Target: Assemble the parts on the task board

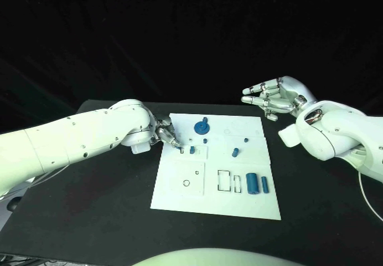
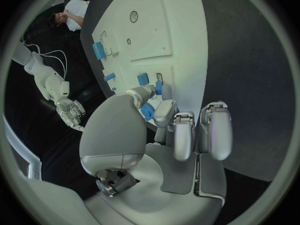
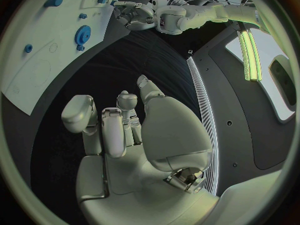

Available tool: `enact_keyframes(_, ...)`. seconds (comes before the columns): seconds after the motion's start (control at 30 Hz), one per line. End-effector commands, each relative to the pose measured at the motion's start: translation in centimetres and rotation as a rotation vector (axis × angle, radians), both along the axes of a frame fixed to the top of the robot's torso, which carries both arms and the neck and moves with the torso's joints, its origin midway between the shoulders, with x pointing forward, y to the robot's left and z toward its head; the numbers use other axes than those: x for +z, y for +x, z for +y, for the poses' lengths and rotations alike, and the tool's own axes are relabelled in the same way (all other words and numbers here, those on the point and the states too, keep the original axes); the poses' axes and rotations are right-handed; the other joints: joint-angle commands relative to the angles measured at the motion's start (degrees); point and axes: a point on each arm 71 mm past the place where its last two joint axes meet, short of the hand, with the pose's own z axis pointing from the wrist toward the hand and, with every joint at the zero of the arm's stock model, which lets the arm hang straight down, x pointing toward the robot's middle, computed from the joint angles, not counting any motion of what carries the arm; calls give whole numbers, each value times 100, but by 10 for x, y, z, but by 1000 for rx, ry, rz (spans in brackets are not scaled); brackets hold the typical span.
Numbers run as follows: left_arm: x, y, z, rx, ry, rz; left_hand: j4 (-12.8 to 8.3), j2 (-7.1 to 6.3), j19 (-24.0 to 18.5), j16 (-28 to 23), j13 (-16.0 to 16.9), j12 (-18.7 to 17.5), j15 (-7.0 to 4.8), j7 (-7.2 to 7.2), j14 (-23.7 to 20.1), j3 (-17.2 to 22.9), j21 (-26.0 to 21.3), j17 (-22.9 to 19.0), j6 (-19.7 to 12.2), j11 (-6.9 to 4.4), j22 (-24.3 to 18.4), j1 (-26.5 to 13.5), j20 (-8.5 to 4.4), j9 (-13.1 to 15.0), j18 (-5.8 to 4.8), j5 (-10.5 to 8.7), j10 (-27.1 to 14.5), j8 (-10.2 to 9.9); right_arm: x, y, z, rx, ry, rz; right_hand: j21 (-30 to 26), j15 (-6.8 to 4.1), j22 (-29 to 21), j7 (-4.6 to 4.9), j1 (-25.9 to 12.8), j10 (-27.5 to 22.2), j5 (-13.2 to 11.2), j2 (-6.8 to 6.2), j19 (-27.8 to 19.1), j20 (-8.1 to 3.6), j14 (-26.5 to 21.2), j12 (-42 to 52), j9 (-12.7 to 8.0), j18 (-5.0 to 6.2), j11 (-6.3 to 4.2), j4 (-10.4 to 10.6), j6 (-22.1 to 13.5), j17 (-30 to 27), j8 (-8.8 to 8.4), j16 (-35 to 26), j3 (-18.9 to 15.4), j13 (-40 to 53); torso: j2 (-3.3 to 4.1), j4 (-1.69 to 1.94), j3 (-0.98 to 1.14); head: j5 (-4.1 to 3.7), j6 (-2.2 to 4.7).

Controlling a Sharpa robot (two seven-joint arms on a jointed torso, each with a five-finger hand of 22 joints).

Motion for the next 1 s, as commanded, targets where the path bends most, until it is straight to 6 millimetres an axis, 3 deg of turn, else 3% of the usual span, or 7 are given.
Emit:
enact_keyframes(0.03,0,0,-2,-9,18,-18,-818,47,359,14,1,14,-33,-62,612,829,27,1509,93,5,1132,-21,-35,-9,-28,32,37,32,-1,-1,2,20,-10,0,-26,33,-11,4,28,-28,39,33,-38,1,298,-6,-1,111,-10,-13,-48,56,24,-23,-19,-3,4,2,6,-1,-12)
enact_keyframes(1.0,-10,1,-13,-49,104,16,-831,41,354,14,11,23,-35,-61,612,841,15,1509,95,3,1125,-28,-35,-12,-25,43,44,28,-1,-1,2,20,-11,1,-26,33,-11,4,28,-28,39,33,-38,1,298,-6,-1,111,-10,-13,-48,56,24,-23,-19,-3,1,0,5,-31,-61)
